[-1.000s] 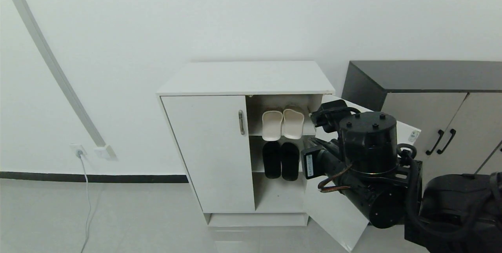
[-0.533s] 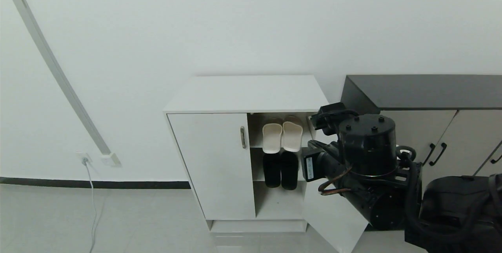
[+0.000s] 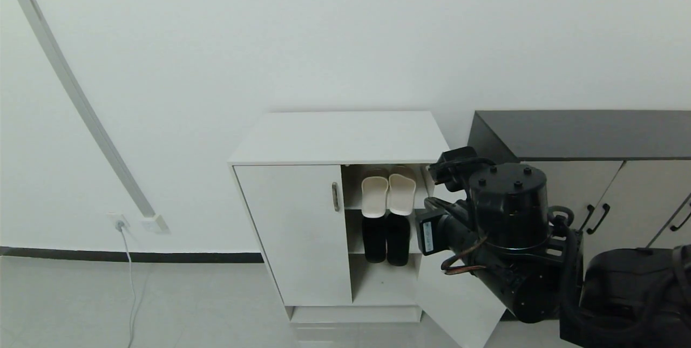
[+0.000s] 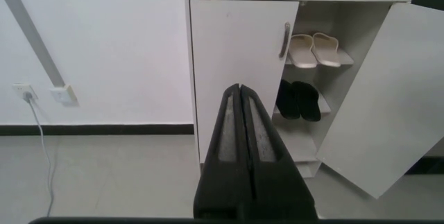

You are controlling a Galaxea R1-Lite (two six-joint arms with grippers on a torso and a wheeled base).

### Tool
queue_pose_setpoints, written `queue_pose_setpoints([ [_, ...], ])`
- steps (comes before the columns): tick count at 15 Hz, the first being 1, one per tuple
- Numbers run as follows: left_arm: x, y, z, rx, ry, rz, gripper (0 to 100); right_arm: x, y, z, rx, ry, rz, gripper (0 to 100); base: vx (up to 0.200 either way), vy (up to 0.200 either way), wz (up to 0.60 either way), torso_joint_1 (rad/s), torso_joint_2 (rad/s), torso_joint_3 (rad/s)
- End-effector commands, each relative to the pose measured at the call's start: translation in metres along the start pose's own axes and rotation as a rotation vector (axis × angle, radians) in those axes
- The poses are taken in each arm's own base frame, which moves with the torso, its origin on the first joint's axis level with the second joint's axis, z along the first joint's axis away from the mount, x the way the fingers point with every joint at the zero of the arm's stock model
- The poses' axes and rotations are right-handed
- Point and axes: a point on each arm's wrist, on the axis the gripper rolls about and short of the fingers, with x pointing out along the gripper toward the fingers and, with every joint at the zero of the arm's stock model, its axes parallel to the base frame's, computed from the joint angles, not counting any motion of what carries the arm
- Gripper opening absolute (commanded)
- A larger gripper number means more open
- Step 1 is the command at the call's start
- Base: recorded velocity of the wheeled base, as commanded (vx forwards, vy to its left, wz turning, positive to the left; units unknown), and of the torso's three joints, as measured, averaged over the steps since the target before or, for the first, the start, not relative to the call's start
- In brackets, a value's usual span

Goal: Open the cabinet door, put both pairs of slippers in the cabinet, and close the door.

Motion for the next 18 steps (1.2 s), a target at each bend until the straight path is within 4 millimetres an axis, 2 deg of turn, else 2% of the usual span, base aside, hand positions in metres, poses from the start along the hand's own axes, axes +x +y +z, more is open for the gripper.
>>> queue_pose_setpoints([
  [1,0.0001,0.0,0.0,0.0,0.001,0.0,0,0.0,0.0003,-0.0003,-0.001,0.001,0.003,0,0.0,0.0,0.0,0.0,0.0,0.0],
  [6,0.0001,0.0,0.0,0.0,0.001,0.0,0,-0.0021,-0.0007,-0.0024,-0.003,0.002,0.029,0,0.0,0.0,0.0,0.0,0.0,0.0],
  [12,0.0001,0.0,0.0,0.0,0.001,0.0,0,-0.0024,-0.0009,-0.0033,-0.004,-0.013,0.035,0,0.0,0.0,-0.6,0.005,0.0,0.001],
  [18,0.0001,0.0,0.0,0.0,0.001,0.0,0,-0.0018,-0.0026,-0.0035,-0.009,-0.035,0.046,0,0.0,0.0,0.0,0.0,0.0,0.0],
])
